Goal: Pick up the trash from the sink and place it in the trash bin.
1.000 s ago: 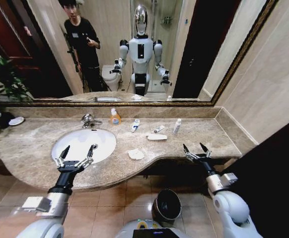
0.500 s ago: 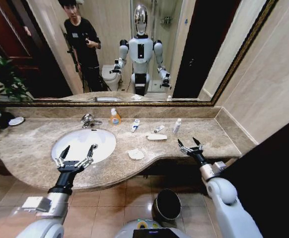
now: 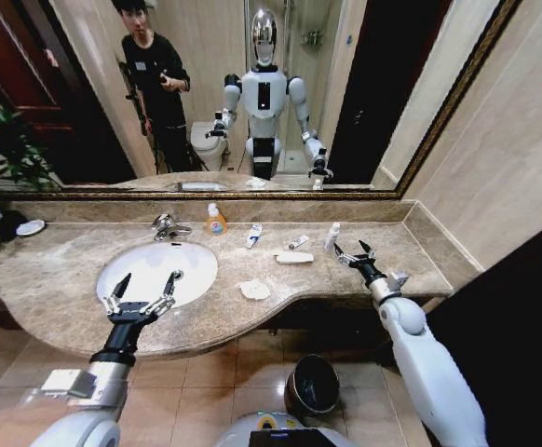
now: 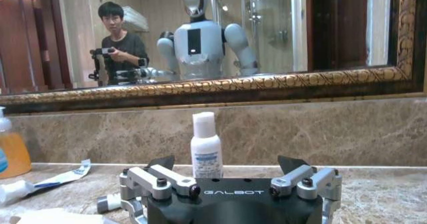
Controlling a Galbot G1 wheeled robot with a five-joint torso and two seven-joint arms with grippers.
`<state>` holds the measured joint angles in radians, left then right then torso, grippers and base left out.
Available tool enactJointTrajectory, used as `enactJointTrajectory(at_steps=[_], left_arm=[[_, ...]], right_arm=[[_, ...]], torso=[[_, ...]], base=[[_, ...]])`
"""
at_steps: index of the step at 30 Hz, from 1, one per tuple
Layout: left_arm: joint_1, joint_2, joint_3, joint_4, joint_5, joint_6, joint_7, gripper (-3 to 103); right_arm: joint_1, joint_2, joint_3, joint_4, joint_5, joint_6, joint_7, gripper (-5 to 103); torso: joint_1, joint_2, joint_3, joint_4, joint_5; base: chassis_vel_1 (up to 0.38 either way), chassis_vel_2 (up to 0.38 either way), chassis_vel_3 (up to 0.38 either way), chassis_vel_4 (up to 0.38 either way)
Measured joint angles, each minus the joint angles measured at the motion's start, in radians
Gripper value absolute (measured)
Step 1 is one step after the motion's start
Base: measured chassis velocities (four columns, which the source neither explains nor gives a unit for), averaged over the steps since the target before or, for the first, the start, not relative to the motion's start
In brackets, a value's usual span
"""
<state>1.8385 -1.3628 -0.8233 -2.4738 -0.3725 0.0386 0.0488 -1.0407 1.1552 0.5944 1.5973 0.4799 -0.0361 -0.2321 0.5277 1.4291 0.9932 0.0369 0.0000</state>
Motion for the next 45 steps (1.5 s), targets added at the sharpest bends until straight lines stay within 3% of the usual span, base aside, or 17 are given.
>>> enactJointTrajectory(at_steps=[24,26,27,29,31,32,35,38,39,43,44,45], left_arm=[[0.0,0.0,0.0,0.0,0.0,0.0,0.0,100],[0.0,0.0,0.0,0.0,0.0,0.0,0.0,100],[0.0,0.0,0.0,0.0,0.0,0.0,0.0,100],[0.0,0.0,0.0,0.0,0.0,0.0,0.0,100],[0.0,0.0,0.0,0.0,0.0,0.0,0.0,100],[0.0,0.0,0.0,0.0,0.0,0.0,0.0,100],[0.0,0.0,0.0,0.0,0.0,0.0,0.0,100],[0.0,0.0,0.0,0.0,0.0,0.0,0.0,100],[0.0,0.0,0.0,0.0,0.0,0.0,0.0,100],[0.0,0.0,0.0,0.0,0.0,0.0,0.0,100],[0.0,0.0,0.0,0.0,0.0,0.0,0.0,100],[0.0,0.0,0.0,0.0,0.0,0.0,0.0,100]], right_arm=[[0.161,0.038,-0.104,-0.095,-0.008,-0.044,0.001,100],[0.179,0.039,-0.113,-0.11,-0.017,-0.045,0.002,97],[0.182,0.041,-0.114,-0.112,-0.022,-0.045,0.006,87],[0.182,0.041,-0.114,-0.113,-0.024,-0.045,0.01,87],[0.18,0.042,-0.115,-0.118,-0.032,-0.044,0.014,77],[0.18,0.042,-0.115,-0.118,-0.032,-0.044,0.014,77],[0.171,0.04,-0.115,-0.121,-0.038,-0.04,0.014,60],[0.169,0.04,-0.115,-0.121,-0.04,-0.039,0.014,54],[0.167,0.042,-0.116,-0.121,-0.042,-0.037,0.014,44],[0.164,0.043,-0.119,-0.122,-0.046,-0.033,0.014,41],[0.162,0.042,-0.119,-0.122,-0.047,-0.031,0.014,33],[0.162,0.042,-0.119,-0.122,-0.047,-0.031,0.014,33]], torso=[[0.0,0.0,0.0,0.0,-0.0002],[0.0,0.0,0.0,0.0,0.0],[0.0,0.0,0.0,0.0,-0.0001],[0.0,0.0,0.0,0.0,-0.0001],[0.0,0.0,0.0,0.0,-0.0001],[0.0,0.0,0.0,0.0,-0.0001],[0.0,0.0,0.0,-0.0001,0.0],[0.0,0.0,0.0,-0.0001,0.0],[0.0,0.0,0.0,-0.0001,0.0001],[0.0,0.0,0.0,-0.0001,0.0001],[0.0,0.0,0.0,0.0,0.0],[0.0,0.0,0.0,0.0,0.0]], base=[[0.0,0.0,0.0,0.0],[0.0,0.0,0.0,0.0],[0.0,0.0,0.0,0.0],[0.0,0.0,0.0,0.0],[0.0,0.0,0.0,0.0],[0.0,0.0,0.0,0.0],[0.0,0.0,0.0,0.0],[0.0,0.0,0.0,0.0],[0.0,0.0,0.0,0.0],[0.0,0.0,0.0,0.0],[0.0,0.0,0.0,0.0],[0.0,0.0,0.0,0.0]])
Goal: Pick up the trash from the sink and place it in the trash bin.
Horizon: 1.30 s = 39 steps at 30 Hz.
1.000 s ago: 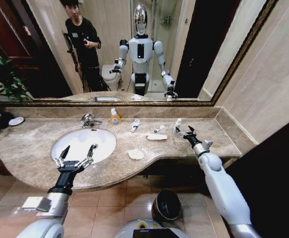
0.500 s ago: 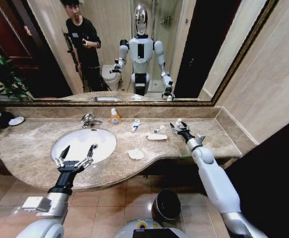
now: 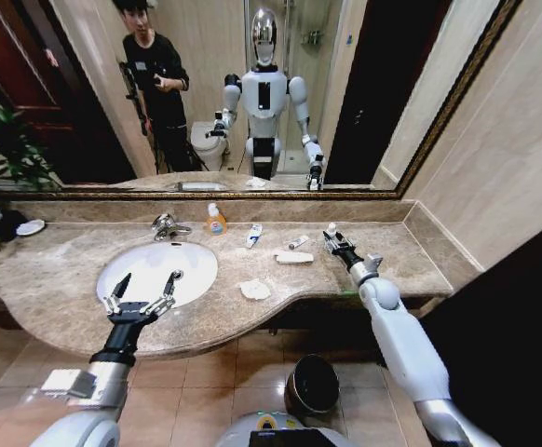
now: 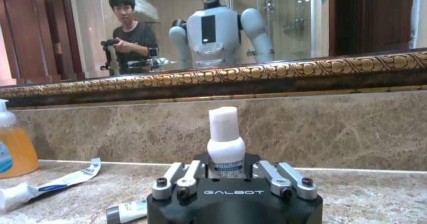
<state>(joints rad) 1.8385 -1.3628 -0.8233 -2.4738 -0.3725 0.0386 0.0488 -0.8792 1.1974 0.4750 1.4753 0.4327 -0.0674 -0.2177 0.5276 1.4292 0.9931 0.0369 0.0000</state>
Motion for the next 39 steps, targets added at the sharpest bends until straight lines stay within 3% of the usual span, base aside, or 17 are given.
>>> enactJointTrajectory(at_steps=[1,3,8,20,25,32,35,39], left_arm=[[0.0,0.0,0.0,0.0,0.0,0.0,0.0,100],[0.0,0.0,0.0,0.0,0.0,0.0,0.0,100],[0.0,0.0,0.0,0.0,0.0,0.0,0.0,100],[0.0,0.0,0.0,0.0,0.0,0.0,0.0,100],[0.0,0.0,0.0,0.0,0.0,0.0,0.0,100],[0.0,0.0,0.0,0.0,0.0,0.0,0.0,100],[0.0,0.0,0.0,0.0,0.0,0.0,0.0,100],[0.0,0.0,0.0,0.0,0.0,0.0,0.0,100]], right_arm=[[-0.001,0.0,0.0,0.0,0.0,0.001,0.0,33],[-0.01,-0.004,0.001,0.011,0.0,0.002,0.003,24],[-0.059,-0.027,0.024,0.089,0.014,0.002,0.016,17],[-0.331,-0.1,0.1,0.435,0.092,0.001,0.092,27],[-0.494,-0.148,0.168,0.584,0.145,-0.036,0.136,19],[-0.684,-0.199,0.272,0.665,0.19,-0.042,0.151,19],[-0.852,-0.211,0.339,0.715,0.198,-0.027,0.172,19],[-0.958,-0.197,0.344,0.728,0.157,-0.013,0.183,19]], torso=[[0.0,0.0,0.0,0.0,0.0],[0.0,0.0,0.0,0.0,0.0001],[0.0,0.0,0.0,0.0001,-0.0003],[0.0,0.0,0.0,0.0001,0.0001],[0.0,0.0,0.0,-0.0001,-0.0001],[0.0,0.0,0.0,0.0001,0.0002],[0.0,0.0,0.0,-0.0002,0.0001],[0.0,0.0,0.0,-0.0001,-0.0001]], base=[[0.0,0.0,0.0,0.0],[0.0,0.0,0.0,0.0],[0.0,0.0,0.0,0.0],[0.0,0.0,0.0,0.0],[0.0,0.0,0.0,0.0],[0.0,0.0,0.0,0.0],[0.0,0.0,0.0,0.0],[0.0,0.0,0.0,0.0]])
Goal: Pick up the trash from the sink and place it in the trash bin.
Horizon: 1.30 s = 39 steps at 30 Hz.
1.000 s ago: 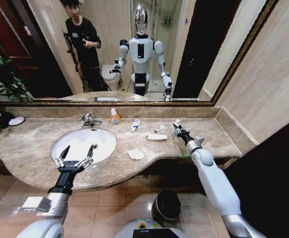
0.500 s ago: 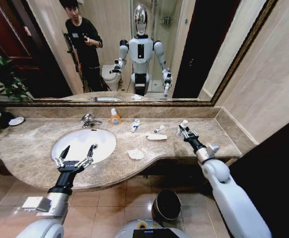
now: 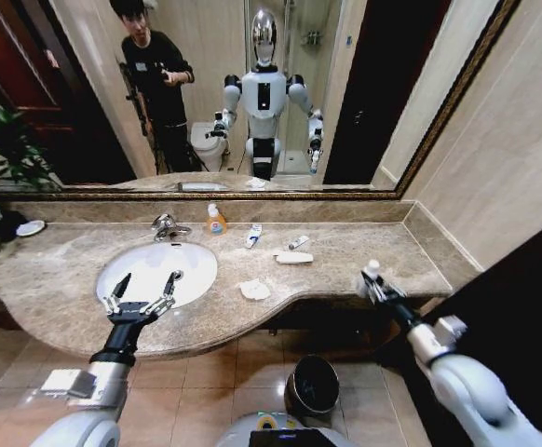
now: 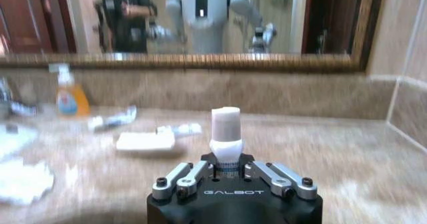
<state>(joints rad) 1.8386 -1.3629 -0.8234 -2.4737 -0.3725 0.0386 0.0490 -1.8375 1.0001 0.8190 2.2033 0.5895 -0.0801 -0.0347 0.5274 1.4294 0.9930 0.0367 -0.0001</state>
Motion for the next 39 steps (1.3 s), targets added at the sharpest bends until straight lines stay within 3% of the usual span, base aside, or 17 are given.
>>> enactJointTrajectory(at_steps=[9,14,17,18,23,29,39], left_arm=[[0.0,0.0,0.0,0.0,0.0,0.0,0.0,100],[0.0,0.0,0.0,0.0,0.0,0.0,0.0,100],[0.0,0.0,0.0,0.0,0.0,0.0,0.0,100],[0.0,0.0,0.0,0.0,0.0,0.0,0.0,100],[0.0,0.0,0.0,0.0,0.0,0.0,0.0,100],[0.0,0.0,0.0,0.0,0.0,0.0,0.0,100],[0.0,0.0,0.0,0.0,0.0,0.0,0.0,100]], right_arm=[[-0.031,0.093,-0.099,-0.163,-0.094,0.063,-0.041,19],[0.14,0.13,-0.194,-0.472,-0.165,0.137,-0.088,19],[0.178,0.136,-0.208,-0.527,-0.175,0.147,-0.093,19],[0.244,0.155,-0.237,-0.631,-0.203,0.16,-0.102,19],[0.323,0.207,-0.281,-0.806,-0.25,0.193,-0.128,19],[0.388,0.263,-0.311,-0.973,-0.278,0.232,-0.157,19],[0.589,0.413,-0.304,-1.352,-0.365,0.334,-0.2,19]], torso=[[0.0,0.0,0.0,0.0,-0.0001],[0.0,0.0,0.0,0.0001,0.0004],[0.0,0.0,0.0,0.0003,0.0004],[0.0,0.0,0.0,0.0004,0.0003],[0.0,0.0,0.0,0.0001,0.0],[0.0,0.0,0.0,0.0,-0.0001],[0.0,0.0,0.0,0.0001,0.0002]], base=[[0.0,0.0,0.0,0.0],[0.0,0.0,0.0,0.0],[0.0,0.0,0.0,0.0],[0.0,0.0,0.0,0.0],[0.0,0.0,0.0,0.0],[0.0,0.0,0.0,0.0],[0.0,0.0,0.0,0.0]])
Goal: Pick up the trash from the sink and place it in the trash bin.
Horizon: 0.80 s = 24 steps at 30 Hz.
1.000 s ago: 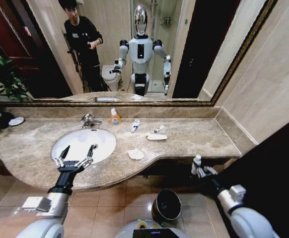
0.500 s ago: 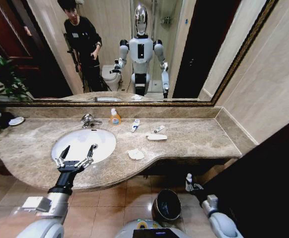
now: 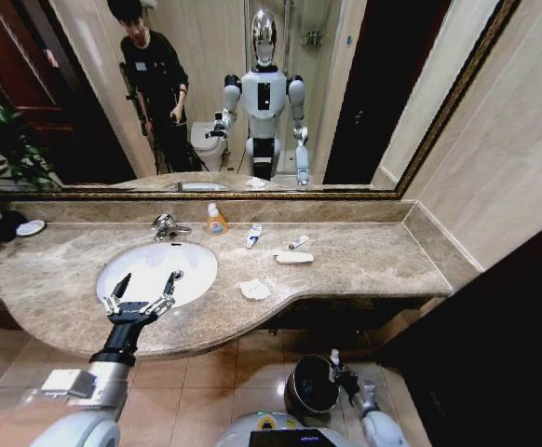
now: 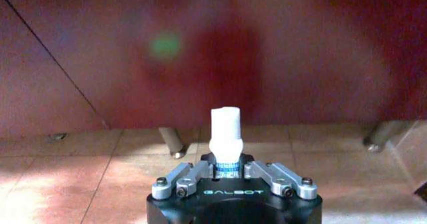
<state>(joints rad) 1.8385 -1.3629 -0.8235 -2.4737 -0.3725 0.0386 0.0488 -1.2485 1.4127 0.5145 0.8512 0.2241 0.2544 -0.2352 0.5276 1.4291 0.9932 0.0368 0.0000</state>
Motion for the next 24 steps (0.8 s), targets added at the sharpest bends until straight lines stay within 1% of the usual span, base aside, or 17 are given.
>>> enactJointTrajectory(at_steps=[1,2,5,6,7,8,9,11,12,14,16,19,20,23,24], left_arm=[[0.0,0.0,0.0,0.0,0.0,0.0,0.0,100],[0.0,0.0,0.0,0.0,0.0,0.0,0.0,100],[0.0,0.0,0.0,0.0,0.0,0.0,0.0,100],[0.0,0.0,0.0,0.0,0.0,0.0,0.0,100],[0.0,0.0,0.0,0.0,0.0,0.0,0.0,100],[0.0,0.0,0.0,0.0,0.0,0.0,0.0,100],[0.0,0.0,0.0,0.0,0.0,0.0,0.0,100],[0.0,0.0,0.0,0.0,0.0,0.0,0.0,100],[0.0,0.0,0.0,0.0,0.0,0.0,0.0,100],[0.0,0.0,0.0,0.0,0.0,0.0,0.0,100],[0.0,0.0,0.0,0.0,0.0,0.0,0.0,100],[0.0,0.0,0.0,0.0,0.0,0.0,0.0,100],[0.0,0.0,0.0,0.0,0.0,0.0,0.0,100],[0.0,0.0,0.0,0.0,0.0,0.0,0.0,100],[0.0,0.0,0.0,0.0,0.0,0.0,0.0,100]], right_arm=[[0.029,0.016,0.011,-0.051,-0.025,0.023,-0.003,18],[0.029,0.016,0.011,-0.051,-0.025,0.023,-0.003,18],[0.117,0.053,0.034,-0.219,-0.089,0.089,-0.008,32],[0.157,0.065,0.045,-0.302,-0.118,0.123,-0.008,35],[0.157,0.065,0.045,-0.302,-0.118,0.123,-0.008,35],[0.17,0.069,0.048,-0.331,-0.127,0.132,-0.006,35],[0.191,0.078,0.052,-0.375,-0.141,0.125,0.003,37],[0.191,0.084,0.052,-0.376,-0.144,0.102,0.005,38],[0.191,0.084,0.052,-0.376,-0.144,0.102,0.005,38],[0.192,0.094,0.051,-0.371,-0.161,0.087,0.016,47],[0.19,0.096,0.051,-0.364,-0.167,0.079,0.025,47],[0.18,0.097,0.051,-0.347,-0.2,0.084,0.053,65],[0.18,0.097,0.051,-0.347,-0.2,0.084,0.053,65],[0.146,0.083,0.045,-0.286,-0.228,0.144,0.079,81],[0.146,0.083,0.045,-0.286,-0.228,0.144,0.079,81]], torso=[[0.0,0.0,0.0,0.0,-0.0003],[0.0,0.0,0.0,0.0,-0.0003],[0.0,0.0,0.0,0.0,-0.0004],[0.0,0.0,0.0,0.0,-0.0003],[0.0,0.0,0.0,0.0,-0.0003],[0.0,0.0,0.0,0.0001,-0.0001],[0.0,0.0,0.0,0.0001,0.0],[0.0,0.0,0.0,0.0,-0.0005],[0.0,0.0,0.0,0.0,-0.0005],[0.0,0.0,0.0,0.0,0.0],[0.0,0.0,0.0,0.0,-0.0001],[0.0,0.0,0.0,0.0,-0.0002],[0.0,0.0,0.0,0.0,-0.0002],[0.0,0.0,0.0,0.0002,0.0002],[0.0,0.0,0.0,0.0002,0.0002]], base=[[0.0,0.0,0.0,0.0],[0.0,0.0,0.0,0.0],[0.0,0.0,0.0,0.0],[0.0,0.0,0.0,0.0],[0.0,0.0,0.0,0.0],[0.0,0.0,0.0,0.0],[0.0,0.0,0.0,0.0],[0.0,0.0,0.0,0.0],[0.0,0.0,0.0,0.0],[0.0,0.0,0.0,0.0],[0.0,0.0,0.0,0.0],[0.0,0.0,0.0,0.0],[0.0,0.0,0.0,0.0],[0.0,0.0,0.0,0.0],[0.0,0.0,0.0,0.0]])
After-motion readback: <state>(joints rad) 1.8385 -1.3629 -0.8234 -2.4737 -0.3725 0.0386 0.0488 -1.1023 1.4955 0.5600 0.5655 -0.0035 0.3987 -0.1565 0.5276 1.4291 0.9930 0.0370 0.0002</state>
